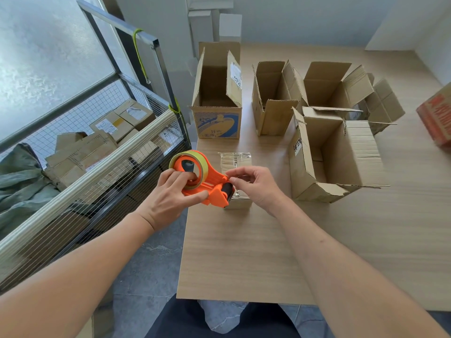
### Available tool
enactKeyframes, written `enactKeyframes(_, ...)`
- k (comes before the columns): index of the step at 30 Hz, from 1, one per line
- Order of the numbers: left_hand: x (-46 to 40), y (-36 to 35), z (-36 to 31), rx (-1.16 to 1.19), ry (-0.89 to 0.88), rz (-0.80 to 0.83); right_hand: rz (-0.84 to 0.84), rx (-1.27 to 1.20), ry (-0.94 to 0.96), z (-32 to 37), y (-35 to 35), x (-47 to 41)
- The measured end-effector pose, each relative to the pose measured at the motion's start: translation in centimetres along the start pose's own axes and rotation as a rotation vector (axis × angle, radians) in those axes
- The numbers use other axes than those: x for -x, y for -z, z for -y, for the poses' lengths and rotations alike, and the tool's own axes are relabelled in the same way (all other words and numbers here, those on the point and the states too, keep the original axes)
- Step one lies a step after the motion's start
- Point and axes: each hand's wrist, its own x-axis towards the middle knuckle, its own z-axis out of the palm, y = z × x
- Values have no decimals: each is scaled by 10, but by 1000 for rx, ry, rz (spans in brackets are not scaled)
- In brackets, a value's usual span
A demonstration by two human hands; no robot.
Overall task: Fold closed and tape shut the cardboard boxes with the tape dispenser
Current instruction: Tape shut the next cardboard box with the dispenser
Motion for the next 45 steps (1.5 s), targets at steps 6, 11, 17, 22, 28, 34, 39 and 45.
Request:
enactKeyframes(6, -7, 7, -2, 16, 8, -12, -4, -92, 6, 7, 0, 1)
enactKeyframes(11, -11, 11, -4, 17, -6, -7, 28, -131, 8, 10, 3, 1)
enactKeyframes(17, -17, 17, -8, -54, -18, 38, 68, -150, -11, 9, 2, 2)
enactKeyframes(22, -23, 21, -11, -101, -86, 94, -10, -26, -13, 9, -1, 1)
enactKeyframes(28, -29, 17, -13, -129, -172, 72, -53, 110, 169, 34, -9, -8)
enactKeyframes(34, -30, 10, -15, -85, -214, 55, 85, 531, 487, 46, -13, -16)
enactKeyframes(39, -29, 8, -15, -76, -224, 79, 23, 640, 582, 46, -9, -13)
enactKeyframes(45, -26, 4, -11, -79, -227, 99, -52, 623, 611, 46, -2, -8)
